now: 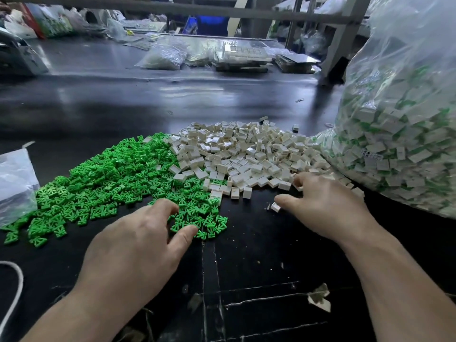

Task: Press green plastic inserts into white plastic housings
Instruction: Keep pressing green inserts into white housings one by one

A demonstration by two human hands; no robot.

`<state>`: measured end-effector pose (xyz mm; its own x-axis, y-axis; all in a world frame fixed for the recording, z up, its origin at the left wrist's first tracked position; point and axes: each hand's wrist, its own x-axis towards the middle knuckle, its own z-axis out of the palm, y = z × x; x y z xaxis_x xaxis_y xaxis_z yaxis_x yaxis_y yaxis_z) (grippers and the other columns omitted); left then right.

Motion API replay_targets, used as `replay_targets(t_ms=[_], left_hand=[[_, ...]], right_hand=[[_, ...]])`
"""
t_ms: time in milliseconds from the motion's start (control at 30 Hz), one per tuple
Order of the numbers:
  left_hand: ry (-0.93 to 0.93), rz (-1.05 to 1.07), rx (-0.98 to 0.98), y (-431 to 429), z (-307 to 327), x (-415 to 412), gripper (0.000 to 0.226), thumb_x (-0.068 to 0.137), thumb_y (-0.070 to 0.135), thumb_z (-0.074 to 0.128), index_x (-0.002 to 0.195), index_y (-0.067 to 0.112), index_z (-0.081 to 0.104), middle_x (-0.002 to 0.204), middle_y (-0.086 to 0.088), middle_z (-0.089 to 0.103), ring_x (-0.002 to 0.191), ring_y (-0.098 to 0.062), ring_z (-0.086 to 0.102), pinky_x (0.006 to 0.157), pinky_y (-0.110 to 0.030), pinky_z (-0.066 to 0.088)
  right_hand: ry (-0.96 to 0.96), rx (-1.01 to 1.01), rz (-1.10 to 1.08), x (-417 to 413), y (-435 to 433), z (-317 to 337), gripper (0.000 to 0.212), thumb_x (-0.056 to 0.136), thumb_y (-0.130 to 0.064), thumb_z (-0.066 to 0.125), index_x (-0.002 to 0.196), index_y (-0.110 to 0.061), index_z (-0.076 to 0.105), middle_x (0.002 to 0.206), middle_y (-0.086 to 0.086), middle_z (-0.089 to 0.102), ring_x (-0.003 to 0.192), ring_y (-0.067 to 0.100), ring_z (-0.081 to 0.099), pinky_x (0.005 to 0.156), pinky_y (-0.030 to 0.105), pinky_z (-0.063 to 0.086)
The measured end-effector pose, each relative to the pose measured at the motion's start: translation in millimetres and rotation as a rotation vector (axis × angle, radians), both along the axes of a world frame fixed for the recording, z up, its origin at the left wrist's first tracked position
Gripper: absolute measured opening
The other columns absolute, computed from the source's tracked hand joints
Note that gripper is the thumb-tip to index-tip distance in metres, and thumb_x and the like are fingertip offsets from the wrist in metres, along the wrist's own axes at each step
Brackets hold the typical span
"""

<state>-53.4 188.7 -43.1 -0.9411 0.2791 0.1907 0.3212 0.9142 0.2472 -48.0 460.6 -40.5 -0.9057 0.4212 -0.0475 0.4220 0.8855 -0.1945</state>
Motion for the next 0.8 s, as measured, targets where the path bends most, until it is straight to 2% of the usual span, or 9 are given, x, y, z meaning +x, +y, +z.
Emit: replay_targets(t_ms=[100,167,233,333,433,533,600,633,800], left_hand=[[-0.031,0.052,-0.158,-10.7,1.7,-7.1,0.075,0.072,0.084,0.012,0.131,0.041,0.031,0.106,0.017,0.060,0.094,-0.012,0.061,0.076,-0.030,0.052],[-0.059,0.083,-0.222,-15.4,1.6,-10.4,0.084,0.067,0.089,0.009,0.132,0.039,0.030,0.110,0.015,0.063,0.096,-0.014,0.062,0.077,-0.031,0.053],[-0.066,0.074,-0.291,-11.2,0.1,-9.5,0.081,0.068,0.090,0.014,0.129,0.040,0.032,0.114,0.016,0.062,0.098,-0.012,0.062,0.073,-0.029,0.051],[-0.038,-0.007,-0.282,-0.3,-6.8,-6.0,0.058,0.080,0.080,0.029,0.121,0.041,0.040,0.107,0.019,0.059,0.095,-0.005,0.058,0.071,-0.026,0.048],[0.000,-0.067,-0.188,1.8,-10.1,-8.4,0.034,0.089,0.061,0.043,0.111,0.038,0.053,0.103,0.018,0.060,0.092,-0.006,0.059,0.072,-0.027,0.049],[0.037,-0.115,-0.130,-0.2,-12.3,-11.7,0.021,0.091,0.047,0.049,0.098,0.032,0.063,0.088,0.014,0.062,0.079,-0.009,0.060,0.065,-0.030,0.051],[0.064,-0.130,-0.112,-0.3,-12.6,-12.4,0.019,0.091,0.045,0.051,0.095,0.033,0.065,0.084,0.015,0.061,0.074,-0.009,0.059,0.061,-0.029,0.051],[0.071,-0.141,-0.095,0.1,-12.4,-12.2,0.019,0.090,0.046,0.053,0.096,0.034,0.065,0.084,0.016,0.061,0.074,-0.008,0.059,0.061,-0.028,0.051],[0.046,-0.266,-0.064,4.5,-14.1,-9.4,0.027,0.082,0.048,0.067,0.106,0.036,0.069,0.085,0.016,0.058,0.078,-0.012,0.060,0.059,-0.029,0.049]], right_hand=[[-0.033,-0.038,0.077,-1.1,-6.8,-6.5,0.042,0.086,-0.064,0.056,0.109,-0.029,0.059,0.098,-0.004,0.062,0.087,0.022,0.054,0.070,0.034,0.043],[0.009,-0.050,0.132,-2.0,-13.9,-9.9,0.035,0.090,-0.056,0.057,0.113,-0.031,0.062,0.105,-0.005,0.066,0.093,0.022,0.059,0.071,0.034,0.045],[0.034,-0.045,0.193,-3.2,-22.8,-12.7,0.026,0.094,-0.048,0.056,0.114,-0.033,0.063,0.108,-0.003,0.067,0.099,0.023,0.061,0.077,0.035,0.050],[0.094,-0.092,0.249,-5.6,-27.9,-15.4,0.013,0.093,-0.036,0.055,0.100,-0.030,0.063,0.095,-0.007,0.067,0.093,0.020,0.061,0.077,0.034,0.052],[0.242,-0.334,0.197,-6.6,-25.1,-12.4,0.006,0.087,-0.030,0.056,0.084,-0.029,0.061,0.075,-0.009,0.064,0.070,0.008,0.060,0.059,0.027,0.045],[0.282,-0.819,0.151,-1.4,-32.2,-5.7,0.014,0.085,-0.025,0.053,0.085,-0.033,0.064,0.066,-0.005,0.066,0.046,0.003,0.050,0.043,0.020,0.037],[0.210,-1.102,0.147,3.0,-41.2,-5.2,0.023,0.089,-0.018,0.050,0.091,-0.034,0.066,0.064,-0.003,0.064,0.045,0.008,0.047,0.038,0.022,0.034],[0.168,-1.179,0.159,4.5,-45.3,-5.8,0.026,0.091,-0.014,0.048,0.097,-0.032,0.066,0.065,-0.002,0.063,0.047,0.010,0.047,0.037,0.023,0.034],[0.043,-1.343,0.206,7.0,-61.1,-6.9,0.024,0.094,-0.003,0.050,0.105,-0.014,0.068,0.069,0.004,0.062,0.050,0.014,0.051,0.039,0.025,0.040]])
